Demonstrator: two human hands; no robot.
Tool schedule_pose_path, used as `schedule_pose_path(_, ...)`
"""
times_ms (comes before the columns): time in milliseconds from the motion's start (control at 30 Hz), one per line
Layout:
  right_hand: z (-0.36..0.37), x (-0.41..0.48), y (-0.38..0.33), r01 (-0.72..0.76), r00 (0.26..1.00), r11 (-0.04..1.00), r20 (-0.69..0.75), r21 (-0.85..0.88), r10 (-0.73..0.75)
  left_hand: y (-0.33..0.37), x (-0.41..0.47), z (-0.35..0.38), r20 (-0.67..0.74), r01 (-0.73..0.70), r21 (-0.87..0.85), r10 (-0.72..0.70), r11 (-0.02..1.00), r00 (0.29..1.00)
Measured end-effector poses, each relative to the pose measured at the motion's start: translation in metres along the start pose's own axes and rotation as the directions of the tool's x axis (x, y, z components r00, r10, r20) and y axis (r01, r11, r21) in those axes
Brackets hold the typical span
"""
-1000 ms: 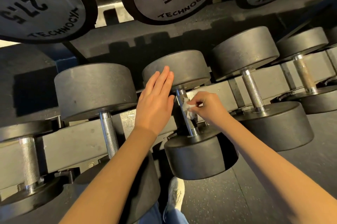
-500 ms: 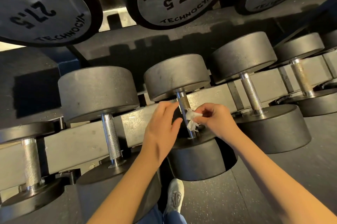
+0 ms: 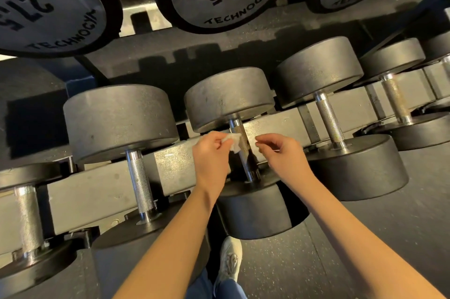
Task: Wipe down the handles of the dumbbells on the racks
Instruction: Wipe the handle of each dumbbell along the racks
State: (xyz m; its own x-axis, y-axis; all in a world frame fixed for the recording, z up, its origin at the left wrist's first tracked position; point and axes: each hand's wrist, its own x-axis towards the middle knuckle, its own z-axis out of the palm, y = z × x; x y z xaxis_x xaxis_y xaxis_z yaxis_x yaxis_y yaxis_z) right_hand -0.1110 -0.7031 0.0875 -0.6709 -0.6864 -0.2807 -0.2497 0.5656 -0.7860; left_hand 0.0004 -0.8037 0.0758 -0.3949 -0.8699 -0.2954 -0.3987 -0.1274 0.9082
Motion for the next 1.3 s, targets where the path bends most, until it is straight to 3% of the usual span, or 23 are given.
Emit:
schedule_pose_path(67,-0.001,-0.010,0.006,0.003,0.998,0.992,-0.054,-0.128,-0.010,0.002,0.006,0.007,-0.054,-0.009,-0.013,0.008,1.000,0.999)
schedule_pose_path(167,-0.001,-0.023,0.014,-0.063,0.992,0.992,-0.117,-0.112,0.050,-0.001,0.013,0.016,-0.090,-0.053,0.078,0.060,0.996,0.994)
schedule_pose_path(400,0.002,-0.029,0.012,-0.089,0.987,0.995,-0.140,-0.044,0.082,-0.015,-0.001,0.009,0.126,-0.024,0.208,-0.002,0.978,0.992)
schedule_pose_path(633,0.004,-0.027,0.012,-0.130,0.977,0.991,-0.165,0.030,0.133,0.004,0.016,0.018,-0.121,-0.002,0.076,0.012,0.997,0.993)
schedule_pose_path(900,0.003,-0.030,0.008,-0.119,0.978,0.993,-0.172,-0.015,0.115,-0.011,0.000,0.013,0.099,-0.045,0.216,0.024,0.975,0.995)
schedule_pose_path(1067,0.005,-0.035,0.007,-0.104,0.983,0.992,-0.158,-0.072,0.092,0.001,0.012,0.015,-0.055,0.003,0.151,0.005,0.988,0.998)
schedule_pose_path(1133,0.006,-0.039,0.011,-0.039,0.987,0.990,-0.161,-0.134,0.017,0.003,0.016,0.017,-0.059,-0.009,0.167,0.019,0.986,0.998)
schedule_pose_path(1300,0.006,-0.043,0.018,0.053,0.983,0.977,-0.164,-0.207,-0.089,-0.013,-0.006,0.013,0.130,-0.056,0.280,0.020,0.958,0.991)
